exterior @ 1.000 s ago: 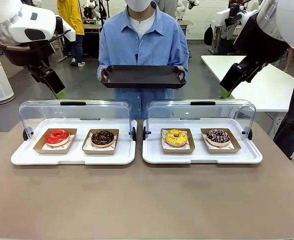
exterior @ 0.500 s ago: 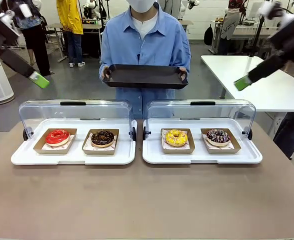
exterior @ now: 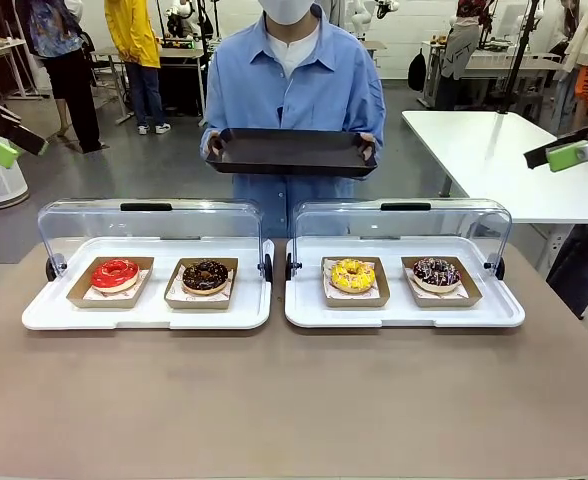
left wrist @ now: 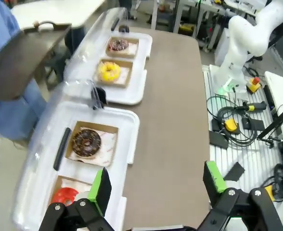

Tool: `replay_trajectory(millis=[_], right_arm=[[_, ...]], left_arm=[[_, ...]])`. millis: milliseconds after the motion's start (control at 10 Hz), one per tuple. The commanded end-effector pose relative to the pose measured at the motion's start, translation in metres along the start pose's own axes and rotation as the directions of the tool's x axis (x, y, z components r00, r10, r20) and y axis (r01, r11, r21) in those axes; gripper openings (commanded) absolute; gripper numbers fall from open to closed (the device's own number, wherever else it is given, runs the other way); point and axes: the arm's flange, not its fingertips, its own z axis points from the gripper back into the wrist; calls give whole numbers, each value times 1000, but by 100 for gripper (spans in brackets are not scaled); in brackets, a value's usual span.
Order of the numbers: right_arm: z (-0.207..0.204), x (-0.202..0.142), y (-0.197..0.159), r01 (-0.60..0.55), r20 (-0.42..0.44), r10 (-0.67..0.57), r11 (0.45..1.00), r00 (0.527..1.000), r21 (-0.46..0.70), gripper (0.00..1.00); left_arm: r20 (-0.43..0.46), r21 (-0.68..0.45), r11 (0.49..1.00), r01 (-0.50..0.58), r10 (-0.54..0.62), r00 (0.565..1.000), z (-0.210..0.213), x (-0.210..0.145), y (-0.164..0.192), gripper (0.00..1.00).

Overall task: Provide the desired donut to the person.
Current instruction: Pick up and lift the Paper togo box containing the Donut pointed at by the person.

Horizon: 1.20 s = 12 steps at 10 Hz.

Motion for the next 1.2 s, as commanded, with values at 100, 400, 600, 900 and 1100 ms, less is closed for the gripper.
replay_trajectory(millis=[100,400,600,900,1100], right_arm=[[12,-18,-26,-59,6,59,998,998,-4,100],[19,-29,-26,-85,16,85,996,996,-10,100],[21,-30,-23,-87,18,87,996,996,-18,100],[23,-29,-22,-90,8,90,996,996,-24,100],[21,-25,-21,-92,-10,91,995,996,-33,100]], left_arm=[[137,-30,997,73,-68,988,8,-24,13,100],[233,-73,992,100,-81,969,22,-45,12,100],[257,-95,991,98,-70,964,29,-53,15,100],[240,-77,992,96,-75,968,36,-57,10,100],[215,-45,995,91,-80,973,36,-59,7,100]])
